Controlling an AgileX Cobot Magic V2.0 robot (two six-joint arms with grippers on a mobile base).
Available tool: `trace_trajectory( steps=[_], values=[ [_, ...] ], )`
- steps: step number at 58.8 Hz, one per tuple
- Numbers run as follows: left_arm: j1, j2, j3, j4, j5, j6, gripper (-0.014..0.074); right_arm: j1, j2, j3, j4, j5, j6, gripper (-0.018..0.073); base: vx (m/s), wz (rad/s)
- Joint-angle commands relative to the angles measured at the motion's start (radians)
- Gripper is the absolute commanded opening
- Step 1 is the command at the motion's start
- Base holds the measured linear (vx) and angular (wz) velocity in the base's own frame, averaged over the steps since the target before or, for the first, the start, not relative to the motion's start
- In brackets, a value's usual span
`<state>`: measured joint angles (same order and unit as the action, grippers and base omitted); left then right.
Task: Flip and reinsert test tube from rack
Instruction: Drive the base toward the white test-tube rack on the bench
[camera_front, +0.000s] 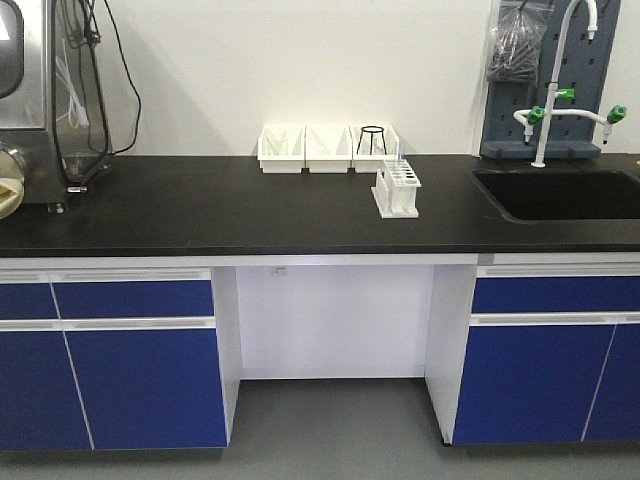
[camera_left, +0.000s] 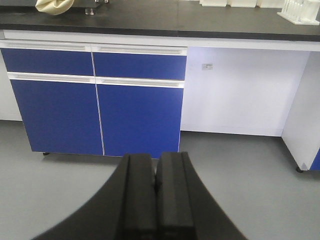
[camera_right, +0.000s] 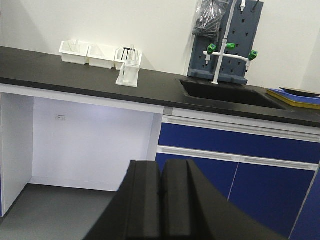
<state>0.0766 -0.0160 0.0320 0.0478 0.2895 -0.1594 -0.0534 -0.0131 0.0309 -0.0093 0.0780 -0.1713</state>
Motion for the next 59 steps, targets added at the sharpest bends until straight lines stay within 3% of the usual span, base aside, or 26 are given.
trace_trajectory(
  steps=[1, 59],
  values=[
    [-0.007, -0.012, 0.000, -0.004, -0.087, 0.000, -0.0006, -0.005, -0.008, 0.001, -0.003, -0.089, -0.012, -0.0009, 0.00, 0.00],
    [-0.007, -0.012, 0.000, -0.004, -0.087, 0.000, -0.0006, -0.005, -0.008, 0.001, -0.003, -0.089, -0.012, -0.0009, 0.01, 0.00]
  ],
)
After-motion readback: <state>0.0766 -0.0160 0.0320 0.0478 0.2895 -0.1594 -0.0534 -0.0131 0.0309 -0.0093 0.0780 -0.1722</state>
